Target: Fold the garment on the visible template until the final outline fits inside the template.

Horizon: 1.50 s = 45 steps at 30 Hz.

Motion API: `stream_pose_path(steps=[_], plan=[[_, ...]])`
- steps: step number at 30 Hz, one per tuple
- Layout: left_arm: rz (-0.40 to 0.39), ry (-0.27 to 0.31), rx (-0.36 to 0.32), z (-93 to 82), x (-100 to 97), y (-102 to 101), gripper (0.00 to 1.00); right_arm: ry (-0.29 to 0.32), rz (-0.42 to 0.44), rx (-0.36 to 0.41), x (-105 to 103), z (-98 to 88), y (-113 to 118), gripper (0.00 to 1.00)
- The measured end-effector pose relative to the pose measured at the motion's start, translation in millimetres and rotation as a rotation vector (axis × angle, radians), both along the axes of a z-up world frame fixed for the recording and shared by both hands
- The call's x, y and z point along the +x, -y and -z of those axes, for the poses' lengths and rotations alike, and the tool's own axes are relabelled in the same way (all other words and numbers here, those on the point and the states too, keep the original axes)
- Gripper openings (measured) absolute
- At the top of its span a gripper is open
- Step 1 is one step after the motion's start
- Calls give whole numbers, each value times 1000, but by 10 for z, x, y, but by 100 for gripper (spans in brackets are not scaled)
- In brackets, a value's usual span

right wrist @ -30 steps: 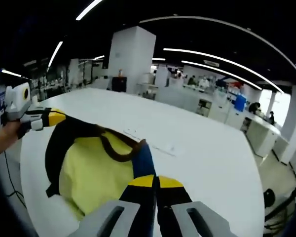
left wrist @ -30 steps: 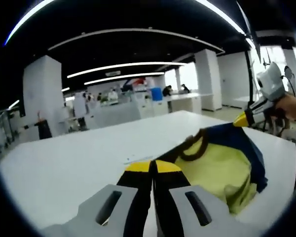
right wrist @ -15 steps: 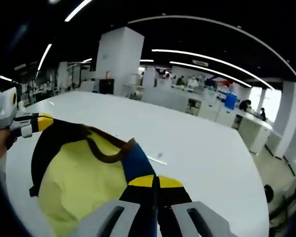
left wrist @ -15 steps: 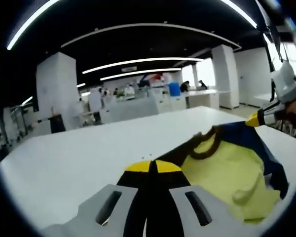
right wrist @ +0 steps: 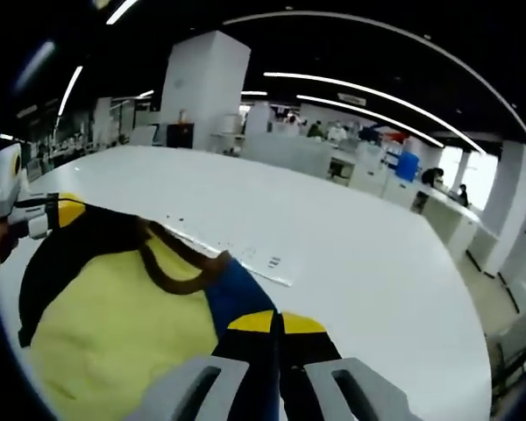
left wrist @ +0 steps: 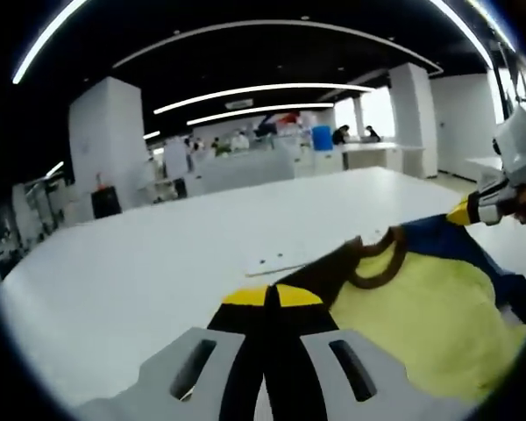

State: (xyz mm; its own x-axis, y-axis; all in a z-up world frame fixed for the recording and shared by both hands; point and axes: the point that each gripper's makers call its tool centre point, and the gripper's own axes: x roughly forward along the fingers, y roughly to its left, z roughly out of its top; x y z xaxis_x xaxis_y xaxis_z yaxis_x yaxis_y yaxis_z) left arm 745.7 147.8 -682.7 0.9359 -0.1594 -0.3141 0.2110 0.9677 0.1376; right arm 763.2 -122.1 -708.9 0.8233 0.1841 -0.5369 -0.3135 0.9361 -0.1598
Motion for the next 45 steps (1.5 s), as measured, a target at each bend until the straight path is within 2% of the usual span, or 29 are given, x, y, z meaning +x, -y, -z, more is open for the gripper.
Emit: stream_pose_path(steps=[3, 5, 8, 12, 14, 16, 18, 20, 22, 25, 30, 33, 38, 41, 45], plan=[[-9, -32, -6, 149, 47, -27, 0, -21, 1, 6, 45, 112, -17, 0], [-22, -59, -44, 230, 71, -39, 0, -33, 7, 1, 66, 170, -8, 0], [-18, -72, -6, 307, 90, -60, 0, -68, 28, 15, 83, 252, 11, 0], [-15, -107, -19, 436, 84, -81, 0, -70, 44, 31, 97, 253, 22, 0], [-21, -119, -1, 473, 69, -115, 0, -81, 21, 46, 104, 277, -15, 0], [-30, -130, 9, 479, 45, -144, 1, -98, 28, 59, 93, 301, -10, 11], [-34, -130, 39, 465, 20, -179, 9, -102, 39, 58, 75, 303, 5, 22], [-32, -123, 44, 423, 0, -200, 18, -113, 37, 77, 41, 279, 2, 22], [-32, -115, 39, 373, -17, -218, 22, -121, 28, 112, 24, 236, -30, 23], [-21, -97, 32, 270, -54, -230, 28, -115, 16, 125, -12, 142, -44, 30], [23, -86, 27, 133, -164, -195, 39, -124, -46, 160, -143, -24, -126, 34], [50, -87, 55, 83, -246, -184, 48, -137, -77, 195, -264, -111, -187, 37], [128, -88, 79, -5, -416, -110, 55, -156, -129, 207, -508, -210, -249, 44], [164, -95, 89, -31, -533, -74, 58, -173, -150, 241, -674, -243, -273, 49], [202, -142, 53, 31, -723, -23, 57, -200, -163, 265, -812, -225, -258, 51]])
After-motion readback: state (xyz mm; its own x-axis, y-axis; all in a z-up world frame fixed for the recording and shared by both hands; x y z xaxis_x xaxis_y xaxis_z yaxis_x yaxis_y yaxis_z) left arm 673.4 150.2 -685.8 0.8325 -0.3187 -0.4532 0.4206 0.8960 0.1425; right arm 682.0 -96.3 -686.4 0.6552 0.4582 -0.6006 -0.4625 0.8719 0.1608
